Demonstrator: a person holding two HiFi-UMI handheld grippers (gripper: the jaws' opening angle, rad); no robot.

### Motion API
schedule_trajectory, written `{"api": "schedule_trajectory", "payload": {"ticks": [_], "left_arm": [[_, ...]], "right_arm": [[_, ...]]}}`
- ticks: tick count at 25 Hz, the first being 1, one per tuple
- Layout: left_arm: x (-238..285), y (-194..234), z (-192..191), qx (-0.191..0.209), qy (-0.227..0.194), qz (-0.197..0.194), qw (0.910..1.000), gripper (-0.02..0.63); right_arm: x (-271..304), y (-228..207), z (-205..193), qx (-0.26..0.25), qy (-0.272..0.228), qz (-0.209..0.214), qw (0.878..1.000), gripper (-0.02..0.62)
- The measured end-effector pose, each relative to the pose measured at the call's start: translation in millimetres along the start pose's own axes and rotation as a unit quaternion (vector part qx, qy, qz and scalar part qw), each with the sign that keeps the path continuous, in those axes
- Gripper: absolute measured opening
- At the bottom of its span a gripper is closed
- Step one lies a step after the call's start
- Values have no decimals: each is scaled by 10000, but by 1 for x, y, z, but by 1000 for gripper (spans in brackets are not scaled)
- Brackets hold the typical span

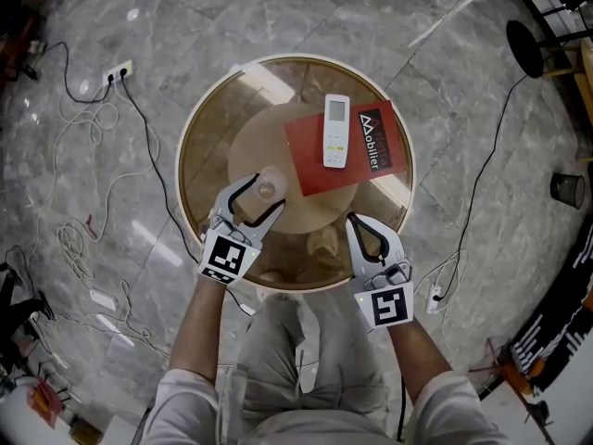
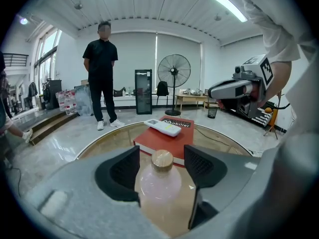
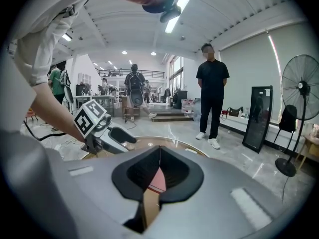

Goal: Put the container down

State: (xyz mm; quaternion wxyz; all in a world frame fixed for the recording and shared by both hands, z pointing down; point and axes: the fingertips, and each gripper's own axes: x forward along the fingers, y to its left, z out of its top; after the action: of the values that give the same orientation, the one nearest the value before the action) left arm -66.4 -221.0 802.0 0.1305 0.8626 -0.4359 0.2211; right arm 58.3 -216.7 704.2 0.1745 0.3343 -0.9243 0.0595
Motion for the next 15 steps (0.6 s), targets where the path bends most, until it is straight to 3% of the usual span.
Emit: {"api": "schedule_trajectory", "payload": {"ticks": [11,13,15], "left_arm": [[-80,-14,63,88,-67,-2,9999,278],[-101,-18,79,105,-123,33,9999,258],[-125,-23,95,98,-192,80,9997,183]], "right_arm": [[-47,32,82,-203,-166,-125,9996,6],[-60,39,98,-283,-152,-137,9994,6],[-73,49,114,-393,-123,-132,9991,6]]}}
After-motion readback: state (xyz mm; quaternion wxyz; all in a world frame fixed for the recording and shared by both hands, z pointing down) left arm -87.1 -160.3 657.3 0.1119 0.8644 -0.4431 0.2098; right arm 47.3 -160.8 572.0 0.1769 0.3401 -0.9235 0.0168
